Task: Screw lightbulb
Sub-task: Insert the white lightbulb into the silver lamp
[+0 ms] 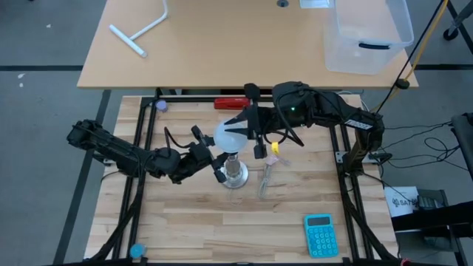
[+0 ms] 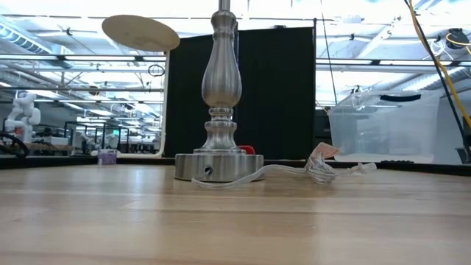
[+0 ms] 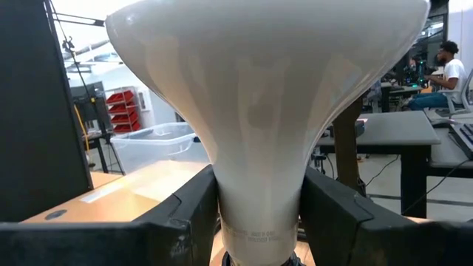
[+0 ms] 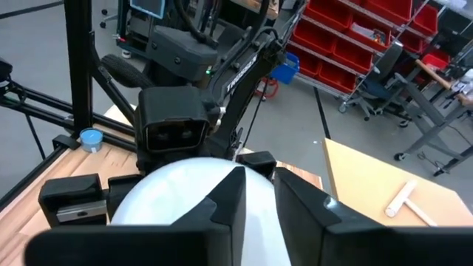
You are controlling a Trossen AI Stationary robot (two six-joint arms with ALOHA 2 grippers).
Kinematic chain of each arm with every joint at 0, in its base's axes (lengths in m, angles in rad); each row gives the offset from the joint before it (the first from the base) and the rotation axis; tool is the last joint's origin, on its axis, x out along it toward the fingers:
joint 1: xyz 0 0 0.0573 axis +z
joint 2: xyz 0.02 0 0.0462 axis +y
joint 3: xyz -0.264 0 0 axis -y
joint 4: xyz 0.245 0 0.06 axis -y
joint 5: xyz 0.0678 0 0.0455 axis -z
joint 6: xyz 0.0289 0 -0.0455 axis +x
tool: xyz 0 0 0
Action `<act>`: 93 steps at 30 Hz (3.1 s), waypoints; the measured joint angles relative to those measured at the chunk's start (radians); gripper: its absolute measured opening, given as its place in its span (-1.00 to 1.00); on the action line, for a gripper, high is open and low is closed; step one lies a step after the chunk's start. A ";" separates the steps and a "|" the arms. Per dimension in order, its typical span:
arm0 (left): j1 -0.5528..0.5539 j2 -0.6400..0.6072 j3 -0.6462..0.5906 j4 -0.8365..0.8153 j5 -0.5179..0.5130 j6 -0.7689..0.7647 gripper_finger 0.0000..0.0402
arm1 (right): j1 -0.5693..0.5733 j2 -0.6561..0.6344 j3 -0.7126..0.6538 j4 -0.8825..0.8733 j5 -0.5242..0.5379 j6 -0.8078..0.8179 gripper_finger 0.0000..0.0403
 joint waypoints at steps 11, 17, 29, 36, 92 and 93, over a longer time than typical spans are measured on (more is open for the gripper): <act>0.000 0.000 0.000 -0.002 0.000 -0.001 -0.19 | 0.003 -0.074 0.001 -0.049 0.030 0.004 -0.33; 0.000 0.000 0.000 -0.003 0.000 -0.001 -0.19 | 0.036 -0.129 0.002 -0.088 0.179 -0.016 -0.66; 0.000 0.001 -0.001 -0.003 0.001 -0.001 -0.19 | 0.176 -0.143 -0.148 -0.011 0.456 -0.055 -1.00; -0.007 0.001 -0.001 -0.003 0.001 -0.001 -0.19 | 0.224 -0.297 -0.424 0.367 0.454 -0.139 -1.00; -0.012 0.001 -0.002 -0.005 0.001 -0.045 -0.19 | 0.131 -0.406 -1.388 1.791 0.355 0.007 -1.00; -0.012 0.001 -0.002 -0.005 0.001 -0.045 -0.19 | 0.131 -0.406 -1.388 1.783 0.354 0.007 -1.00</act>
